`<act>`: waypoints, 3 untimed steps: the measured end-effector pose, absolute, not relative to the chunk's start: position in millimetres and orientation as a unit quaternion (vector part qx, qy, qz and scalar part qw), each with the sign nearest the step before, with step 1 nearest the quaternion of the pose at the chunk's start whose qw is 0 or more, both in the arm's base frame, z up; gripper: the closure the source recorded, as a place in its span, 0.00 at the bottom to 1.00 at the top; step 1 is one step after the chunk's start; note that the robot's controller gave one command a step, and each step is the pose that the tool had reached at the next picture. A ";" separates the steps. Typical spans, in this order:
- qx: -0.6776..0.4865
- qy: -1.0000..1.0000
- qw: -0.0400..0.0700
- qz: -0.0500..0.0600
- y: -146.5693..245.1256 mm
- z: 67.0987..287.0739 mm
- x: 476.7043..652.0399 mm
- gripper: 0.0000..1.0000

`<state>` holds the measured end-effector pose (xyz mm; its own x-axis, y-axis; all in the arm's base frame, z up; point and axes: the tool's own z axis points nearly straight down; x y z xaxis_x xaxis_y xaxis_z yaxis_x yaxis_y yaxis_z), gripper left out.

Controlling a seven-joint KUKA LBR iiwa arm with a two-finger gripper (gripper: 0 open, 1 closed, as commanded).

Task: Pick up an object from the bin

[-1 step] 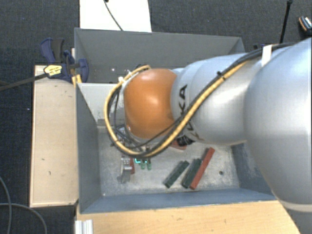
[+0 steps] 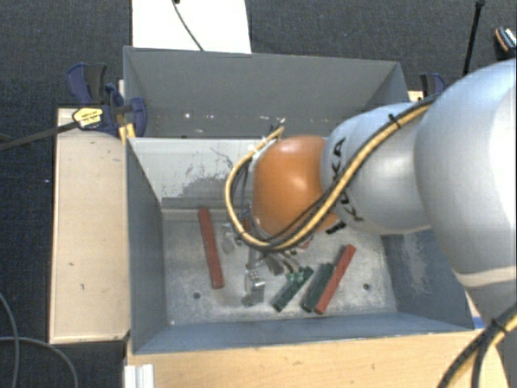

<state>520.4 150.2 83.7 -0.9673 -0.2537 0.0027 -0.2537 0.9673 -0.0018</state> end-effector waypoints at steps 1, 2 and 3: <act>0.126 -0.992 0.001 0.000 138.9 69.2 503.1 0.00; 0.130 -0.992 -0.003 0.001 77.6 70.7 537.0 0.00; 0.121 -0.993 -0.004 0.002 8.7 76.5 590.9 0.00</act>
Offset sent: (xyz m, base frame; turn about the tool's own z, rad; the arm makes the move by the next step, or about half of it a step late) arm -0.0164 -0.0106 -0.0137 -0.0009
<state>590.9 8.7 76.5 -0.9706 -0.2405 -0.0073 -0.2405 0.9706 -0.0055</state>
